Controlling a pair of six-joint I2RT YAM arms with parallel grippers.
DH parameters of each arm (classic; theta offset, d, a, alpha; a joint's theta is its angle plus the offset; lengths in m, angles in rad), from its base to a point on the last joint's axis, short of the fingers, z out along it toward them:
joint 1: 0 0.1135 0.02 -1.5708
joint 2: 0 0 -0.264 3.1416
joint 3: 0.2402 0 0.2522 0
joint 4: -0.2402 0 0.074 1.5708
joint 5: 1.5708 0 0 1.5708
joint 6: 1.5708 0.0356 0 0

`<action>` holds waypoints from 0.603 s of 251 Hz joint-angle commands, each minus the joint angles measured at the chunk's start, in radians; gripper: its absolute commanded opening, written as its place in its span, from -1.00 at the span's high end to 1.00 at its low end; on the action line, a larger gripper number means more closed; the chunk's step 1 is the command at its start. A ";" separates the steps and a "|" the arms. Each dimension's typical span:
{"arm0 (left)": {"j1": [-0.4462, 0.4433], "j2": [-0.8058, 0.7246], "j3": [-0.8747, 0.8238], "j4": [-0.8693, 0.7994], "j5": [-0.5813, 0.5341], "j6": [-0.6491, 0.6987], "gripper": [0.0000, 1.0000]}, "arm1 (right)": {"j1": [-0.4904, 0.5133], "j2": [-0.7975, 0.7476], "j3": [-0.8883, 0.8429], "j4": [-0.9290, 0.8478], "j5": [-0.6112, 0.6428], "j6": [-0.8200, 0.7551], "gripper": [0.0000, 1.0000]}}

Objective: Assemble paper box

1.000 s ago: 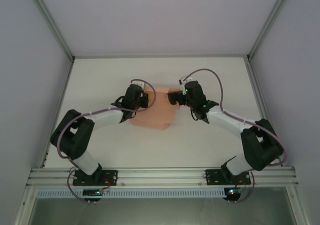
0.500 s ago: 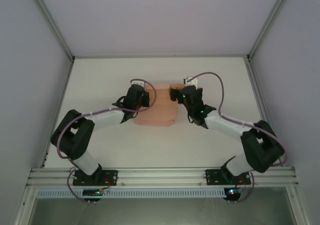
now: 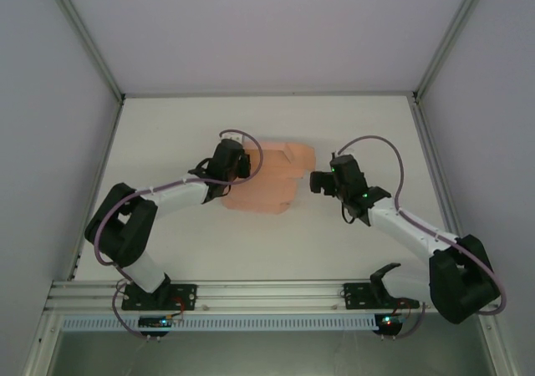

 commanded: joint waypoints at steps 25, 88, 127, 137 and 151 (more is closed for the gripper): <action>0.003 -0.020 0.037 -0.015 0.047 0.018 1.00 | -0.009 0.112 0.049 0.103 -0.067 -0.004 -0.99; 0.003 -0.008 0.047 -0.027 0.089 0.052 1.00 | -0.010 0.188 0.106 0.191 -0.201 -0.022 -0.99; 0.003 0.007 0.056 -0.034 0.112 0.044 1.00 | -0.006 0.239 0.141 0.252 -0.245 -0.051 -0.99; 0.003 0.010 0.059 -0.041 0.113 0.039 1.00 | -0.004 0.258 0.152 0.256 -0.250 -0.052 -0.99; 0.003 0.013 0.068 -0.054 0.110 0.028 1.00 | 0.006 0.286 0.170 0.266 -0.254 -0.053 -0.99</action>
